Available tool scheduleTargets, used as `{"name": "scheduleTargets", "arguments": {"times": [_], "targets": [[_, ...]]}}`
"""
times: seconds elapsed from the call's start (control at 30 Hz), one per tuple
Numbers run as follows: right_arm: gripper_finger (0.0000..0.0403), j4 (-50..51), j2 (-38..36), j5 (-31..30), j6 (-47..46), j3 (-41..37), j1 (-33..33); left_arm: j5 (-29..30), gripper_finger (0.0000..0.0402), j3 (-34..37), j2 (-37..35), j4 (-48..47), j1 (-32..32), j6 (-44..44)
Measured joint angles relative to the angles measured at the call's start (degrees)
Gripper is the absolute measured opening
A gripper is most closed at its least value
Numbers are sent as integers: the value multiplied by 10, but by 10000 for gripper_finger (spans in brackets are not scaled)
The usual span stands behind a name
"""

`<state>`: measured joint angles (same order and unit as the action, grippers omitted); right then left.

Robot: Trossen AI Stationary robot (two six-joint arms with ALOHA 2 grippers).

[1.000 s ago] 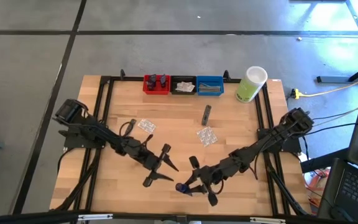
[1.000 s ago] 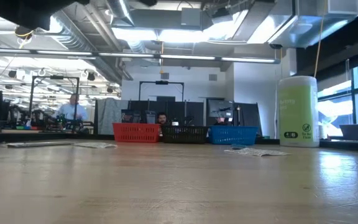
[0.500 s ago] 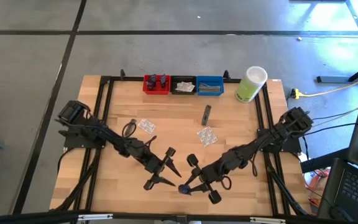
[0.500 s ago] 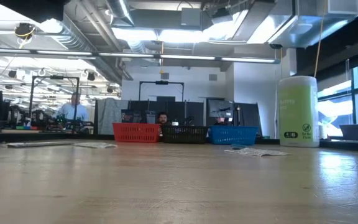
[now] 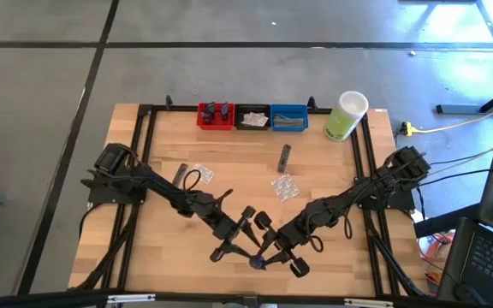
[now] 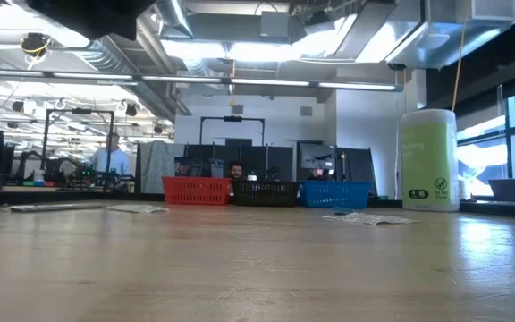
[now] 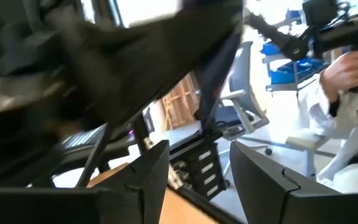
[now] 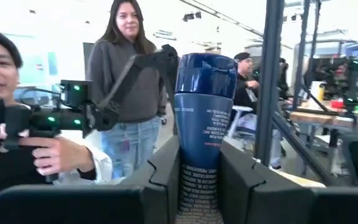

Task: Pick & Place Travel size toiletries
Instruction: Put the blue shave cream into the red bin

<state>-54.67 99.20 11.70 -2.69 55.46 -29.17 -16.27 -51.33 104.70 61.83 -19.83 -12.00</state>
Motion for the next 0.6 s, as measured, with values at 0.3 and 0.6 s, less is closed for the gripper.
{"name": "scheduleTargets", "arguments": {"times": [0.3, 0.6], "targets": [[83, 0, 0, 10, 1, 2, 5, -57, 166, 0, -1, 32, 7, 9], [85, 2, 0, 16, 2, 2, 14, -58, 166, -1, -2, 40, 4, 6]]}}
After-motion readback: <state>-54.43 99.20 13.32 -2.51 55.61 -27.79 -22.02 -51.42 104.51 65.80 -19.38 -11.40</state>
